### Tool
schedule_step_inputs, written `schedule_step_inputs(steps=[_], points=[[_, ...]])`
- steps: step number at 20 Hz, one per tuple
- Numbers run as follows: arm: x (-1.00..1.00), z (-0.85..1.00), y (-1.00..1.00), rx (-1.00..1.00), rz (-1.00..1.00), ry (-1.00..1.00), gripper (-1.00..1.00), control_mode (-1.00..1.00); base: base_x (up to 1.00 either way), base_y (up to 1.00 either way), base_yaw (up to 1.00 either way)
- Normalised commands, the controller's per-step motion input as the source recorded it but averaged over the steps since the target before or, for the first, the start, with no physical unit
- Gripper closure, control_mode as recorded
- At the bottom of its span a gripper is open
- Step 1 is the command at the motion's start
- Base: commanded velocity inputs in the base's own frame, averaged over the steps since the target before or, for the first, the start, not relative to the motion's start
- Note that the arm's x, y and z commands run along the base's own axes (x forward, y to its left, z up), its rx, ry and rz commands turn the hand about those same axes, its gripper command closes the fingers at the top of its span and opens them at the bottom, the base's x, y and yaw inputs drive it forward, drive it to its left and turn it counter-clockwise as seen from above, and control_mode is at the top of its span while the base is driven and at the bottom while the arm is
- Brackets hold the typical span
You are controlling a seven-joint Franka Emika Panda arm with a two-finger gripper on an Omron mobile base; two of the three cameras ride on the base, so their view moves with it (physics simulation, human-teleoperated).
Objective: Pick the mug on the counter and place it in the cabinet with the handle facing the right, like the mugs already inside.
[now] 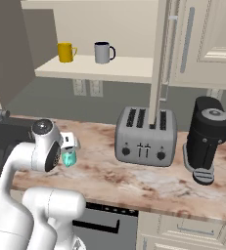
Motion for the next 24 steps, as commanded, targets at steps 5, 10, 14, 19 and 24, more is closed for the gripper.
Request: schedule_step_inputs(steps=[5, 10, 14, 19, 24], points=[[0.21, -0.18, 0.0, 0.0, 0.0, 0.0, -1.0, -1.0, 0.0, 0.0, 0.0], [0.1, -0.1, 0.02, 0.0, 0.0, 0.0, -1.0, -1.0, 0.0, 0.0, 0.0], [0.0, -0.09, 0.1, 0.0, 0.0, 0.0, -1.0, -1.0, 0.0, 0.0, 0.0], [0.0, -0.16, 0.12, 0.0, 0.0, 0.0, -1.0, -1.0, 0.0, 0.0, 0.0], [0.04, -0.23, 0.06, 0.0, 0.0, 0.0, -1.0, -1.0, 0.0, 0.0, 0.0]])
